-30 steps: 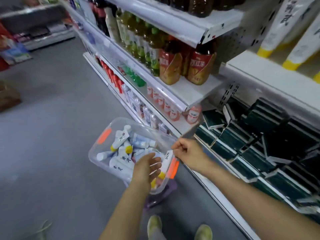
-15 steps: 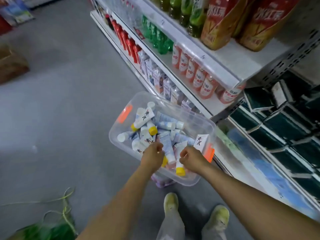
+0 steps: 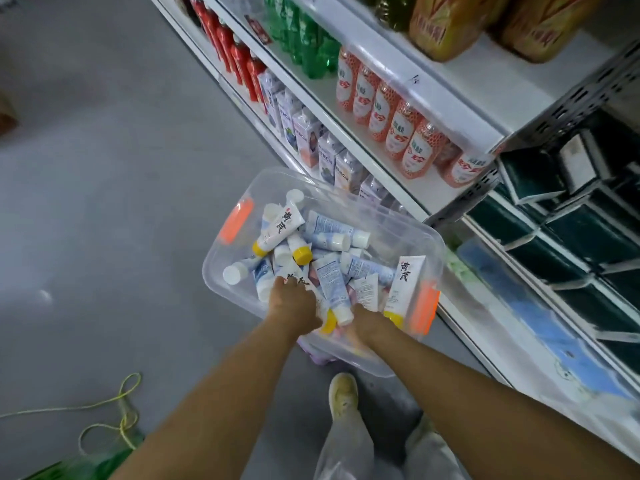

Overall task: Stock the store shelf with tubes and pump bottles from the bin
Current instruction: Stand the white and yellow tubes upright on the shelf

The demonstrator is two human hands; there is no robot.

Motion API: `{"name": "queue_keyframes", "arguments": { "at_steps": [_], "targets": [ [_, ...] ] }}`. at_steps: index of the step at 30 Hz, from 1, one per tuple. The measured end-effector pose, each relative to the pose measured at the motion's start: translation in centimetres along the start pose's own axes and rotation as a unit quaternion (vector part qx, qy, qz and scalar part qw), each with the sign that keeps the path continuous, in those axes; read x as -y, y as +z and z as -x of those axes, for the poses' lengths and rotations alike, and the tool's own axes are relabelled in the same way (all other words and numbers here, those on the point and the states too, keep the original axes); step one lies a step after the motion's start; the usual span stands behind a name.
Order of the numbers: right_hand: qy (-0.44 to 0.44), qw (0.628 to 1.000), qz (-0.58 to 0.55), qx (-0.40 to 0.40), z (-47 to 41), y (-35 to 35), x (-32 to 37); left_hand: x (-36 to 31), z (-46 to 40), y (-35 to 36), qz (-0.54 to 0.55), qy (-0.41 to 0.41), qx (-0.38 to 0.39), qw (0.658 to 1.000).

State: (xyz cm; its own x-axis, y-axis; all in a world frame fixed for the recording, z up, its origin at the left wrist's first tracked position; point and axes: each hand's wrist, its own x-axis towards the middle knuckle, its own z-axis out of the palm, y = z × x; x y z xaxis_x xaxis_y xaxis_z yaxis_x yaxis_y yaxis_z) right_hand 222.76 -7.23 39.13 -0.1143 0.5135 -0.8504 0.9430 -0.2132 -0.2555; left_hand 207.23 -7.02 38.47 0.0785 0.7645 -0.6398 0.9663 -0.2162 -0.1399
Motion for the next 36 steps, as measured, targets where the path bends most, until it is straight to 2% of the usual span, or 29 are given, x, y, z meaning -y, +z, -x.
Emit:
{"name": "queue_keyframes", "arguments": {
  "at_steps": [2,4,10,14,17,20,24,27,29,31,33,35,36],
  "targets": [
    [0.012,1.0,-0.008,-0.024,-0.1,0.3,-0.5,0.1,-0.4,-0.2,-0.017,0.007,0.023,1.0],
    [-0.003,1.0,-0.004,-0.013,-0.1,0.3,-1.1,0.2,-0.7,-0.5,-0.023,0.016,0.042,0.999],
    [-0.046,0.998,0.048,-0.013,0.4,0.1,-1.4,0.5,-1.1,-0.8,0.037,0.059,0.089,0.994],
    [-0.018,1.0,-0.002,0.0,-0.2,0.8,-0.7,0.4,-1.1,-1.3,0.005,0.085,0.104,0.991],
    [-0.021,0.998,-0.005,-0.064,-0.2,1.2,-1.1,0.4,-0.5,-1.6,0.021,0.079,0.113,0.99],
    [-0.026,0.993,0.011,-0.118,0.1,1.1,-1.3,0.9,0.1,-2.1,0.125,0.055,0.09,0.986],
    [-0.032,0.978,0.1,-0.179,-0.7,1.7,-1.2,0.5,0.7,-2.9,0.269,0.019,0.066,0.961],
    [-0.037,0.977,0.099,-0.185,-1.1,1.9,-1.2,-0.2,1.0,-2.8,0.352,0.003,0.041,0.935],
    [-0.018,0.984,0.073,-0.162,-1.0,1.1,-1.6,-0.3,1.2,-2.7,0.449,-0.026,0.035,0.893],
    [0.001,0.994,0.03,-0.105,-0.5,-0.4,-1.8,-0.3,1.5,-2.8,0.594,-0.079,0.043,0.799],
    [0.019,0.994,-0.096,-0.052,0.2,-2.3,-1.7,-0.5,2.1,-2.9,0.71,-0.123,0.043,0.692],
    [0.038,0.959,-0.28,0.003,1.4,-4.2,-1.6,-0.7,2.9,-3.2,0.784,-0.14,0.042,0.603],
    [0.045,0.94,-0.337,0.024,2.1,-5.1,-1.6,-0.9,3.4,-3.5,0.813,-0.138,0.042,0.564]
  ]
}}
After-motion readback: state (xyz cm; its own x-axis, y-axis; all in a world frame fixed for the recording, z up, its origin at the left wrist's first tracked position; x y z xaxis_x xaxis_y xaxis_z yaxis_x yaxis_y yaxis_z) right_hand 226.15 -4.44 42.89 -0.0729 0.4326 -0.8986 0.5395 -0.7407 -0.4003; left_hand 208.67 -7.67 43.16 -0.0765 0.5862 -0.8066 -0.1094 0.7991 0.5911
